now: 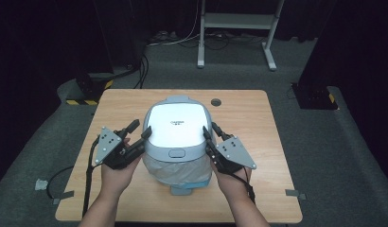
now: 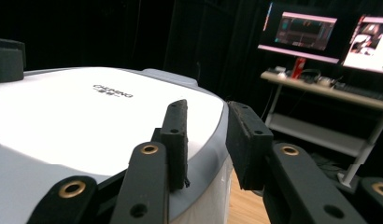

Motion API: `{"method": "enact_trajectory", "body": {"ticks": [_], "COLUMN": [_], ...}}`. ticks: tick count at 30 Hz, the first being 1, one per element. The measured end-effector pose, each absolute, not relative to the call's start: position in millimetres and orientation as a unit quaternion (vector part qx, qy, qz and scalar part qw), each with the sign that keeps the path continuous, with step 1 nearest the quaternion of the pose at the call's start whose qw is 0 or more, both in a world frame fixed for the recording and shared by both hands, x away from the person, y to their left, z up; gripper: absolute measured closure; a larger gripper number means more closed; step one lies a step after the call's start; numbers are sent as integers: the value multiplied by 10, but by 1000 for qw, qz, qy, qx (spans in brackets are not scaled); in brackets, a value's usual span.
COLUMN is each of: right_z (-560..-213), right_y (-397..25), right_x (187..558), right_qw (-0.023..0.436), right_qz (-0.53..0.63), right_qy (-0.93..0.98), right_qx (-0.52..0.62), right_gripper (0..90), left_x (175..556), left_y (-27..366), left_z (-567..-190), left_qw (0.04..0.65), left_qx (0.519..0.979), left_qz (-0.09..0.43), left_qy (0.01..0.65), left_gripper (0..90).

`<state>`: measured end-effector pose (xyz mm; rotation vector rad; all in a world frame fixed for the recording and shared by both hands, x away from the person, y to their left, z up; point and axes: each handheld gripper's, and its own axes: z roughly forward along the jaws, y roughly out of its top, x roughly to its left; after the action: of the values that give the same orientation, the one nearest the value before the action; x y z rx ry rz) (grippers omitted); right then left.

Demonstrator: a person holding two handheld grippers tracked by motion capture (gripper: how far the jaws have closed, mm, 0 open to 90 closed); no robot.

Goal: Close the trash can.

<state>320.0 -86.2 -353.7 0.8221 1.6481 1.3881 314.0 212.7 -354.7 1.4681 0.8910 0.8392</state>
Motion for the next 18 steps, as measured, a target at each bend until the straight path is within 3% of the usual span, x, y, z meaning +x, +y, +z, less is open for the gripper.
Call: {"method": "enact_trajectory", "body": {"ticks": [2, 5, 18], "right_z": [-3526, -3467, -3436], "right_y": [-864, -877, -1049], "right_x": [3205, 3221, 3330], "right_qw": [402, 400, 397], "right_qz": [550, 547, 539], "right_qy": [654, 659, 653], "right_qx": [328, 327, 353], "right_gripper": [685, 598, 530], "left_x": [3139, 3138, 3243], "left_y": [2143, 2158, 2507], "left_z": [-3511, -3443, -3517], "left_qw": [576, 567, 554], "left_qx": [631, 634, 623], "left_qz": [351, 356, 364], "left_qy": [383, 386, 416], "left_gripper": [504, 454, 444]}}
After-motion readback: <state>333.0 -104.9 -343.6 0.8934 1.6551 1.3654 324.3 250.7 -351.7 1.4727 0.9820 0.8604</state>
